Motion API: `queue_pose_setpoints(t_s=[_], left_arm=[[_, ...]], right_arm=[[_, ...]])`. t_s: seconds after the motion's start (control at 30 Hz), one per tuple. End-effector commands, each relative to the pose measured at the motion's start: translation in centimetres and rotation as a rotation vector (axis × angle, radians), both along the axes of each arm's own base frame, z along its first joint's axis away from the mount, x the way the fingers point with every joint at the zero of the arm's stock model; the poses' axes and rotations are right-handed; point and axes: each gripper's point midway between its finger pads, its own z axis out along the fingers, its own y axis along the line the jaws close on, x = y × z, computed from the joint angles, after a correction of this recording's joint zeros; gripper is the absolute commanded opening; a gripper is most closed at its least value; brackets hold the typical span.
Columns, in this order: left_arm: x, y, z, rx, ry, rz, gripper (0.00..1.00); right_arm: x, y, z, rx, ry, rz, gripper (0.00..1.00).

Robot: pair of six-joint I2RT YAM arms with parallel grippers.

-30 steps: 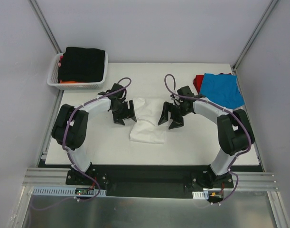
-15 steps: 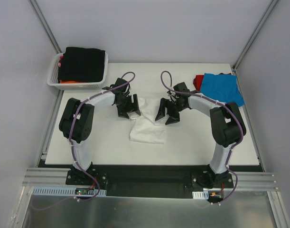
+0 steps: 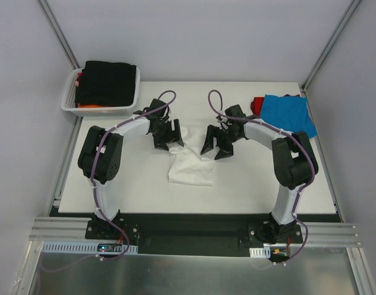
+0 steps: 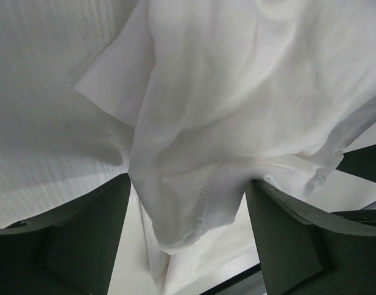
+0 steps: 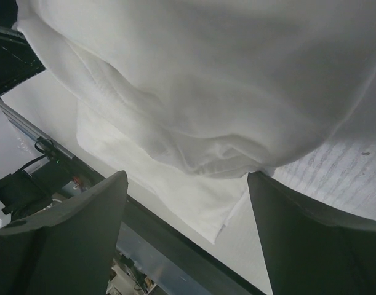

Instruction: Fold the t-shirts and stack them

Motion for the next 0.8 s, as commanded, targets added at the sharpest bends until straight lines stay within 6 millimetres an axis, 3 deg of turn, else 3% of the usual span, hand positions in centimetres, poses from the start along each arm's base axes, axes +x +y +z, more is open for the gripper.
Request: queue_pose_setpoints(t_s=[0.0, 0.03, 0.17, 0.47, 0.77], left_arm=[[-1.8, 0.3, 0.7, -0.001, -0.001, -0.036, 0.75], [-2.3, 0.6, 0.4, 0.004, 0.009, -0.037, 0.75], [-2.7, 1.3, 0.2, 0.016, 0.010, -0.038, 0.75], [-0.9, 3.1, 0.9, 0.008, -0.010, 0.013, 0.75], [1.9, 1.5, 1.9, -0.058, -0.005, 0.052, 0.75]], right_arm=[[-0.3, -0.8, 0.5, -0.012, -0.016, 0.010, 0.80], [-0.4, -1.0, 0.5, -0.012, -0.017, 0.010, 0.75], [-0.5, -2.3, 0.1, -0.024, -0.008, -0.011, 0.73], [0.4, -4.1, -0.5, -0.044, -0.014, -0.030, 0.72], [1.8, -3.7, -0.1, -0.032, -0.031, -0.034, 0.70]])
